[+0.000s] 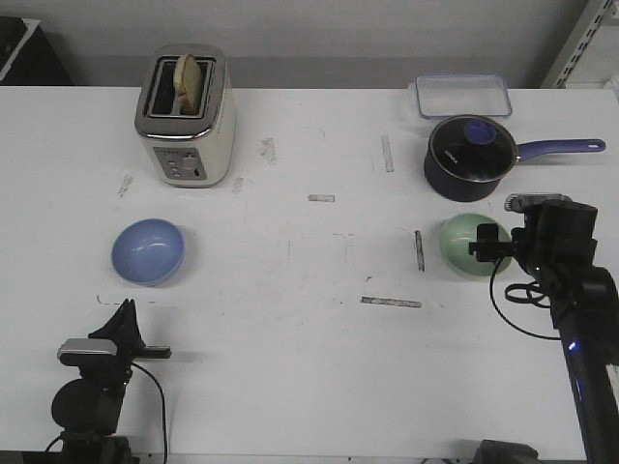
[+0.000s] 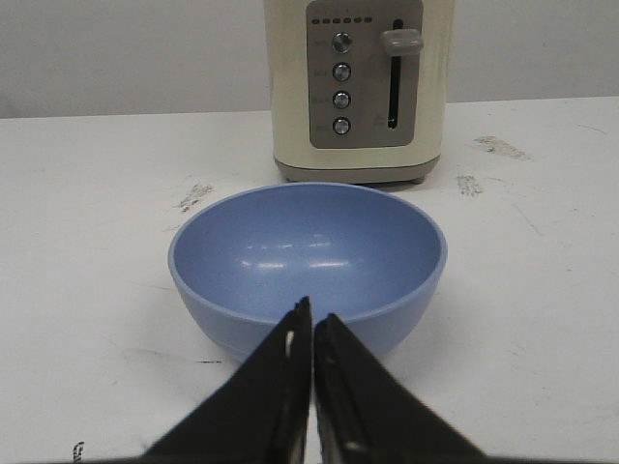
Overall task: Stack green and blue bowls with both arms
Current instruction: 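Grasp the green bowl rim with the right gripper and slide it toward center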
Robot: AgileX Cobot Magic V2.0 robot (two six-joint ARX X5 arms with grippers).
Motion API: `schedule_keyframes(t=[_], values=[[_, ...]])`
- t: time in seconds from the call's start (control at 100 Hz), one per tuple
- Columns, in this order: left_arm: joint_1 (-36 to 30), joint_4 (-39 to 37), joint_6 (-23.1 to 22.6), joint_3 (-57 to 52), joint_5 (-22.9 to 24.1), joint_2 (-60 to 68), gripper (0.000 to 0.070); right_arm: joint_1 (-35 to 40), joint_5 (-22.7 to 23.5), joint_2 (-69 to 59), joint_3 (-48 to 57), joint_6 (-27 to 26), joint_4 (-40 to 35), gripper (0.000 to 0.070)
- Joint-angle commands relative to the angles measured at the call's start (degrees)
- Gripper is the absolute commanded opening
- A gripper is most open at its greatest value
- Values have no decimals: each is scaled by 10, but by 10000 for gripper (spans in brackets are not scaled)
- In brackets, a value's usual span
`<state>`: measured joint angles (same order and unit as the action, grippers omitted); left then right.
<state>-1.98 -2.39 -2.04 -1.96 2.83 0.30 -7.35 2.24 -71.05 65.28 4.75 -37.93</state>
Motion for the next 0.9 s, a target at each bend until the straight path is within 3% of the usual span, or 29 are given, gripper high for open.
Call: schedule_keyframes(t=[0.0,0.08,0.3,0.38,0.61,0.89], values=[[1,-6,-1,12,-1,-1,2,-16,20,-33,10,17,-3,534],[1,-6,-1,12,-1,-1,2,-32,43,-69,10,25,-3,534],[1,-6,-1,12,-1,-1,2,-54,42,-158,10,30,13,496],[1,-6,-1,12,-1,-1,2,-55,42,-183,10,31,23,399],[1,-6,-1,12,-1,-1,2,-55,42,-217,10,43,38,4],[1,-6,-1,12,-1,-1,2,-55,42,-200,12,42,48,0]])
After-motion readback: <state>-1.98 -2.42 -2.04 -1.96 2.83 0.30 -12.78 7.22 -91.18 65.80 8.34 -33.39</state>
